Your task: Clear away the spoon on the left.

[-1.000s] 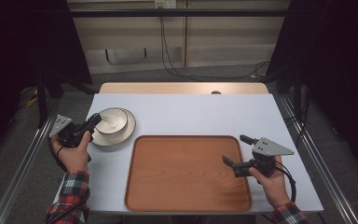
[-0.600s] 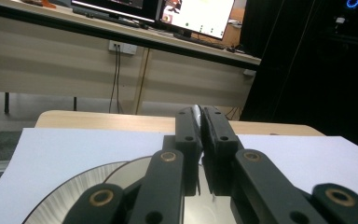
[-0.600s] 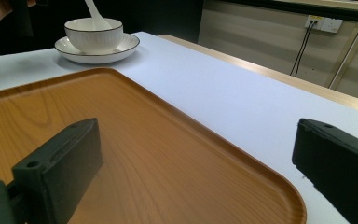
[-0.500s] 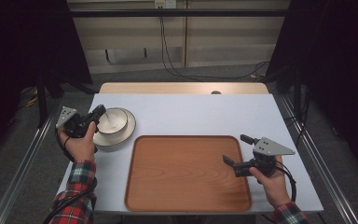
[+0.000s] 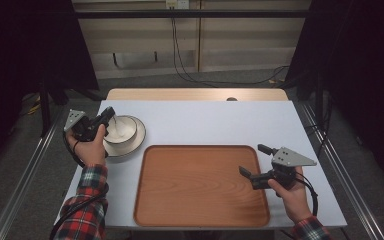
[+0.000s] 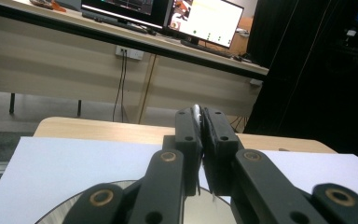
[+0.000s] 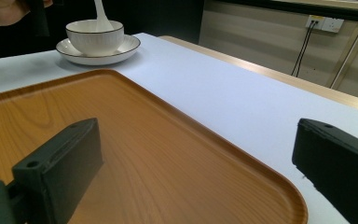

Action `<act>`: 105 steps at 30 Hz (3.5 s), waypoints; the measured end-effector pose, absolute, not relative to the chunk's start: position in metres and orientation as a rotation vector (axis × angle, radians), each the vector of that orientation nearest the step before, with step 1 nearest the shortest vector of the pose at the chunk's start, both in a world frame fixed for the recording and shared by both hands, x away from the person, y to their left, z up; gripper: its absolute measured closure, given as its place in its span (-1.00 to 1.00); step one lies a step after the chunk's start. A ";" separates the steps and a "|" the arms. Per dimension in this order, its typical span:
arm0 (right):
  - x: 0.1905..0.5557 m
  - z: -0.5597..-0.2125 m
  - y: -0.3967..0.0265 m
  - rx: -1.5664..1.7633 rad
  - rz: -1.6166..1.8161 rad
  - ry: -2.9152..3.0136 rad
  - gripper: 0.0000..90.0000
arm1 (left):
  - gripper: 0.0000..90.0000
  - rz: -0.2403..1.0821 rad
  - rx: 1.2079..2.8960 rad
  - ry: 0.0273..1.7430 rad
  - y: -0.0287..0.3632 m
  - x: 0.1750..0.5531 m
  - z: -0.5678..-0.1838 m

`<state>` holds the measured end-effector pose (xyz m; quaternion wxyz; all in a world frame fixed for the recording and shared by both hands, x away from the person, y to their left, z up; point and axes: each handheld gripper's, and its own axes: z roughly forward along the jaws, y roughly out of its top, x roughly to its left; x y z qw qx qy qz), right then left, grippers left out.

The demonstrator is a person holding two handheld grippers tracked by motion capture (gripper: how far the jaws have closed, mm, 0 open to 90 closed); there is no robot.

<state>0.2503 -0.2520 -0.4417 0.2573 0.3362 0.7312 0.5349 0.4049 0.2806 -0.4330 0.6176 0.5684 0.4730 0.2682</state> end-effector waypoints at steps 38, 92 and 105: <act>0.250 -0.442 -0.251 0.911 1.441 1.985 -0.97 | 0.90 0.616 1.278 1.104 0.279 0.412 -0.431; 0.248 -0.441 -0.250 0.889 1.442 2.004 -0.96 | 0.91 0.328 1.433 0.838 0.240 0.390 -0.359; 0.249 -0.442 -0.249 0.885 1.450 2.007 -0.96 | 0.91 0.253 1.455 0.792 0.225 0.384 -0.359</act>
